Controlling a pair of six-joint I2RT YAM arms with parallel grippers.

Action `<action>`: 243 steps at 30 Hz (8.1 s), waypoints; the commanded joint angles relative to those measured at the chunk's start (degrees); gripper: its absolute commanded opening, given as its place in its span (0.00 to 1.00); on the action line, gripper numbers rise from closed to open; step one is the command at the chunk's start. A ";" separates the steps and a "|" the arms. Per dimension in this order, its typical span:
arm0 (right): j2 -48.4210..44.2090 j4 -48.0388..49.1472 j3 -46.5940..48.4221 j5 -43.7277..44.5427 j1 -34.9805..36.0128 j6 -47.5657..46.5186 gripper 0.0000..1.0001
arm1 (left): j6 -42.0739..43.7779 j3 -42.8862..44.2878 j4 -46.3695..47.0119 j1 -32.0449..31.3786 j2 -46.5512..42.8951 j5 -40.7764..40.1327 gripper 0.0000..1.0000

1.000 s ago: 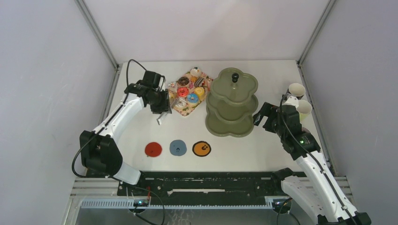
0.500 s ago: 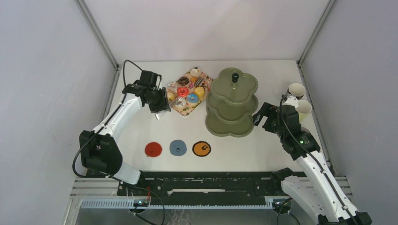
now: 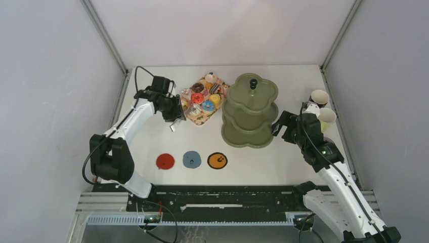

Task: Serve the afternoon tea

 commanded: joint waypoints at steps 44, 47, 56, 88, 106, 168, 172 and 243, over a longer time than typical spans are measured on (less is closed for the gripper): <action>-1.34 3.99 -1.84 -1.90 0.96 2.45 0.97 | 5.04 -7.69 -8.55 -10.84 -27.25 -0.48 0.00; -1.80 4.78 -1.84 -1.16 1.05 2.68 0.96 | 3.37 -10.84 -8.08 -13.37 -29.96 -0.81 0.00; -1.97 5.98 -1.84 -1.38 1.12 2.86 0.96 | 2.20 -11.61 -6.90 -14.40 -33.74 0.70 0.00; -5.21 2.45 -1.83 1.11 1.14 4.35 0.96 | -8.63 -17.14 15.33 -18.26 -23.63 4.81 0.00; -6.32 0.00 -1.84 1.56 1.17 4.49 0.95 | -11.93 -9.46 28.83 -20.97 -5.81 3.22 0.00; -2.09 3.01 -1.84 -1.85 3.23 5.36 0.95 | -7.81 -11.59 12.77 -23.22 -13.73 -7.71 0.00; -2.44 2.06 -1.84 -0.82 3.36 5.76 0.95 | -8.47 -13.72 13.69 -21.30 -16.70 -9.95 0.00; -2.22 2.36 -1.49 -0.85 4.36 6.38 0.95 | -12.36 -10.25 24.36 -7.87 -4.92 2.18 0.07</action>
